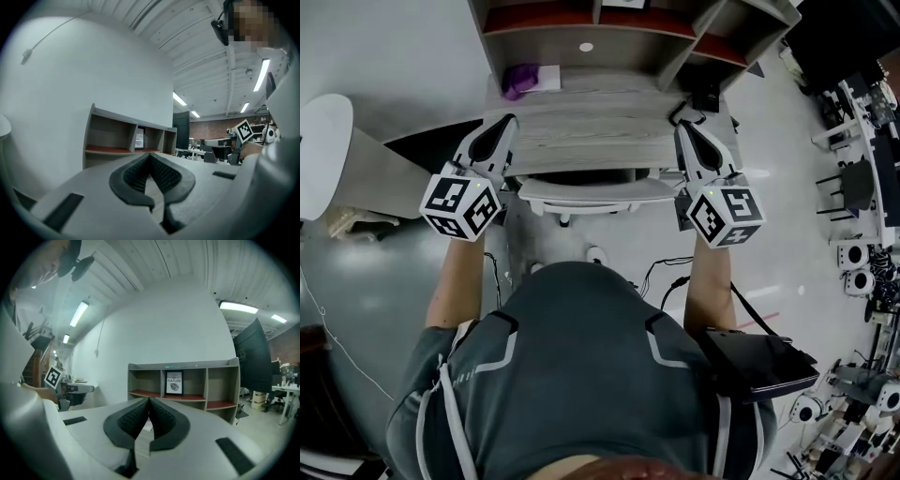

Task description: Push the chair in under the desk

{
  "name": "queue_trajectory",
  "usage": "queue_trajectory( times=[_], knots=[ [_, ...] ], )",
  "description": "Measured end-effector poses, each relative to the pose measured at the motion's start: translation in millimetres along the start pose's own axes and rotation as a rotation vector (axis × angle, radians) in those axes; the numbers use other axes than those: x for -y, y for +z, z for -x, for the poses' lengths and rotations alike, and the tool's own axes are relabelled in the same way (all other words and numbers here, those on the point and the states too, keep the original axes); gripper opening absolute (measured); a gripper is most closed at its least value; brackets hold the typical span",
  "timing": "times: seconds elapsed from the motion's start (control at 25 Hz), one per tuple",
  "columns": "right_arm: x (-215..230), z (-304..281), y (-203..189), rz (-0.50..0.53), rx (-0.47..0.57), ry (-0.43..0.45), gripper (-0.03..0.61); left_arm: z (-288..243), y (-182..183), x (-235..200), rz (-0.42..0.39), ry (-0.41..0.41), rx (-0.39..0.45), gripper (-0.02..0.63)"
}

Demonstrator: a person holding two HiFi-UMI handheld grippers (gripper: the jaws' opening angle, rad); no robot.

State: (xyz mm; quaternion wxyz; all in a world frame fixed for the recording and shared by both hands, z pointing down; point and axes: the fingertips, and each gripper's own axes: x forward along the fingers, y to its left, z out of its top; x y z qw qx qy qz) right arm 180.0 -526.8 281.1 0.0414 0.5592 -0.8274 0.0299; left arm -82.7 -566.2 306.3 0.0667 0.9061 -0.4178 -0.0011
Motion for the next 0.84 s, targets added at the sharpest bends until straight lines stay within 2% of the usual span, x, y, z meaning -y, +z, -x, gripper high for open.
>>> queue_trajectory(
  times=[0.56, 0.84],
  knots=[
    [18, -4, 10, -0.011, 0.039, -0.055, 0.028, -5, 12, -11, -0.049, 0.088, 0.026, 0.009],
    [20, -4, 13, -0.001, 0.035, -0.039, 0.028, -5, 5, -14, -0.013, 0.132, 0.018, 0.009]
  ],
)
